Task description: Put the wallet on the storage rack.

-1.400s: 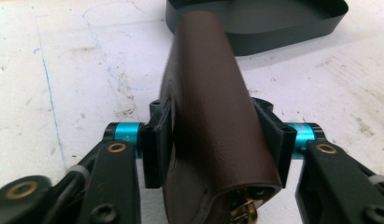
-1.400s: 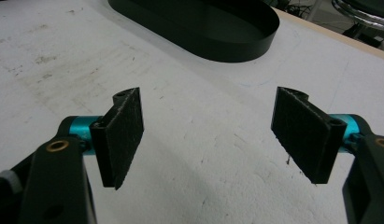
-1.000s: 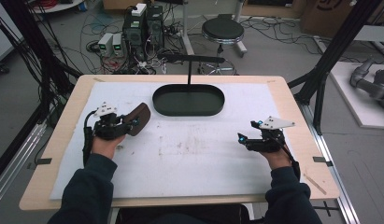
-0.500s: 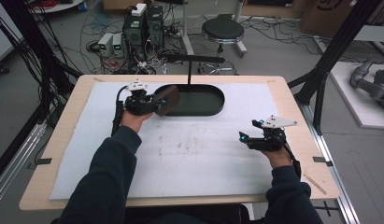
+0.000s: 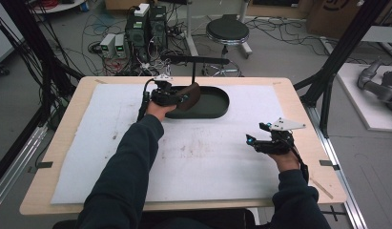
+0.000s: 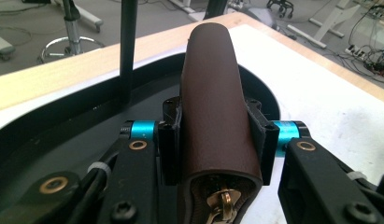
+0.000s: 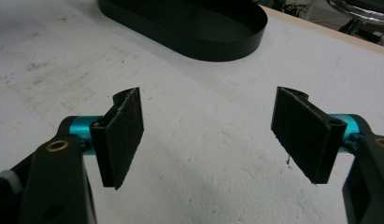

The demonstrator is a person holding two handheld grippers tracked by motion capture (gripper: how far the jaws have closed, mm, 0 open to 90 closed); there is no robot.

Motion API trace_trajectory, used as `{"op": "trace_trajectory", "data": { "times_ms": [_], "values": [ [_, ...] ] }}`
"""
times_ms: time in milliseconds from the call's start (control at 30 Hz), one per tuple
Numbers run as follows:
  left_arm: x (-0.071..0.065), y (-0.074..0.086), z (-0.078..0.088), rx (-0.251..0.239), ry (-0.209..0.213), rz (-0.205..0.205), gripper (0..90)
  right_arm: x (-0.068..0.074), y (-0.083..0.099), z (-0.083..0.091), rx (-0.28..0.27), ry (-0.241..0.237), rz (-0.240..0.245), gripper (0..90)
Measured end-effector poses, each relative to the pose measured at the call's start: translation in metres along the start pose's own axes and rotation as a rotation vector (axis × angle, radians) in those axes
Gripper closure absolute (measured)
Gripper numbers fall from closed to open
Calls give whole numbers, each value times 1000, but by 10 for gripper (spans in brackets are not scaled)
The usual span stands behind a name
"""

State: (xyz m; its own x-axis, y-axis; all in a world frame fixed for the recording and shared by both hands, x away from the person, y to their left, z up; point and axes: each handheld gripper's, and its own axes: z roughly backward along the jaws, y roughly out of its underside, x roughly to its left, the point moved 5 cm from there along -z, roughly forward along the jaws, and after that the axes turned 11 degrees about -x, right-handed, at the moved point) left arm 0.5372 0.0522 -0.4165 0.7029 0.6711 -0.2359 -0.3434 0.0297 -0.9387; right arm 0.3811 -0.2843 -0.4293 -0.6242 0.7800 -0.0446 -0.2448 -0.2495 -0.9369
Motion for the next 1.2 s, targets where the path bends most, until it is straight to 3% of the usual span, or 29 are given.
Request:
{"op": "trace_trajectory", "data": {
  "times_ms": [200,300,367,600,867,1067,1200],
  "values": [
    [5,11,-9,22,-1,23,629,-2,1,2,-1,6,-9,257],
    [9,13,-9,41,-39,5,578,-3,1,2,-2,9,-2,257],
    [14,8,-4,29,-105,-15,481,-2,1,1,1,6,-2,257],
    [22,-6,16,12,-175,-53,458,0,1,1,2,5,3,257],
    [24,-5,19,21,-183,-52,455,0,1,1,0,3,6,257],
    [22,-4,16,27,-189,-78,456,0,1,1,3,3,2,257],
    [36,-8,22,48,-361,-144,466,0,1,0,4,0,0,257]
  ]
}}
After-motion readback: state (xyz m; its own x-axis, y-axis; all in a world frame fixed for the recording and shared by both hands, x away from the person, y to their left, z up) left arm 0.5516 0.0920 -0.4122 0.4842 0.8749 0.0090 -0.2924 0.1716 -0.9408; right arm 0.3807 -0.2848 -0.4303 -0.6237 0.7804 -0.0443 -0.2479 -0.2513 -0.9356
